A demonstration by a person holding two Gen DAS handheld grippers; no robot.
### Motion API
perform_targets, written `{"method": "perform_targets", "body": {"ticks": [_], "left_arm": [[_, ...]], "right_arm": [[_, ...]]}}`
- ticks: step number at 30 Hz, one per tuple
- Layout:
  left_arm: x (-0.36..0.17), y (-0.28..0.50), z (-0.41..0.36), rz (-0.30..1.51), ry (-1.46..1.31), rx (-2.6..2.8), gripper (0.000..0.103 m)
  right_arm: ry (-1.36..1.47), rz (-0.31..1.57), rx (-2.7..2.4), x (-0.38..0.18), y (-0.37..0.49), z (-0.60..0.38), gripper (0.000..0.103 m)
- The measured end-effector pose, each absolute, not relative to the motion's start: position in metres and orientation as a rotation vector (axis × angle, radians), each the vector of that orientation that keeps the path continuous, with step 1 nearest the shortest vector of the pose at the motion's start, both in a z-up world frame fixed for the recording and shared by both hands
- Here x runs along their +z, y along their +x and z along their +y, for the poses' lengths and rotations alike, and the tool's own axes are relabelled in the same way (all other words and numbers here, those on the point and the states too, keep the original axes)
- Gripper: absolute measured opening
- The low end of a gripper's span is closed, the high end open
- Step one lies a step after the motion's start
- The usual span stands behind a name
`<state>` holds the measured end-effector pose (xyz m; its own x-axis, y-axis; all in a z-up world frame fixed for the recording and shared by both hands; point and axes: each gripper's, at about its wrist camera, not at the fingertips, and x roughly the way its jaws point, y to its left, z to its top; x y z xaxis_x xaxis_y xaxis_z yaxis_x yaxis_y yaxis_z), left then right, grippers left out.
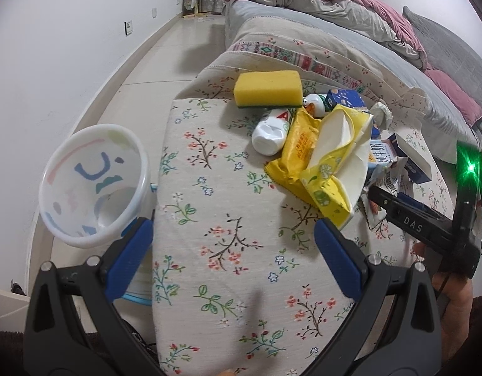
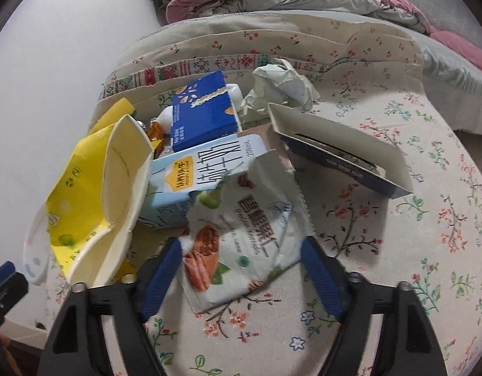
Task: Collect trash
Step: 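Reach the right gripper to the white snack bag and close on it, then lift the white snack bag off the bed with the right gripper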
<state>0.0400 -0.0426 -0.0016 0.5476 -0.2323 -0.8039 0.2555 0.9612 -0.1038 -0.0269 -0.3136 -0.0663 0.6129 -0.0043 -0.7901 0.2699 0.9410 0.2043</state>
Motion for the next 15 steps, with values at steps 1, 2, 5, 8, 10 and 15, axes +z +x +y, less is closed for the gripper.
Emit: {"method": "perform_targets", "body": {"ticks": [1,2,5,8,10,15], "left_arm": [[-0.001,0.040,-0.042,0.948,0.023,-0.290,0.102],[-0.001,0.040,-0.042,0.947,0.021,-0.291,0.102],[0.002,0.039,-0.043,0.941,0.020,-0.300,0.102],[0.003,0.039,-0.046,0.938,0.025,-0.309,0.102],[0.005,0.038,-0.049,0.936,0.027,-0.316,0.102],[0.011,0.034,-0.059,0.917,0.039,-0.337,0.102]], "right_arm": [[0.306,0.902,-0.176,-0.066,-0.028,-0.315,0.048],[0.307,0.900,-0.180,-0.066,-0.030,-0.318,0.040],[0.380,0.882,-0.135,-0.063,-0.037,-0.330,0.012],[0.387,0.873,-0.129,-0.061,-0.043,-0.335,0.005],[0.410,0.857,-0.125,-0.060,-0.051,-0.338,0.002],[0.448,0.802,-0.134,-0.042,-0.071,-0.348,0.001]]}}
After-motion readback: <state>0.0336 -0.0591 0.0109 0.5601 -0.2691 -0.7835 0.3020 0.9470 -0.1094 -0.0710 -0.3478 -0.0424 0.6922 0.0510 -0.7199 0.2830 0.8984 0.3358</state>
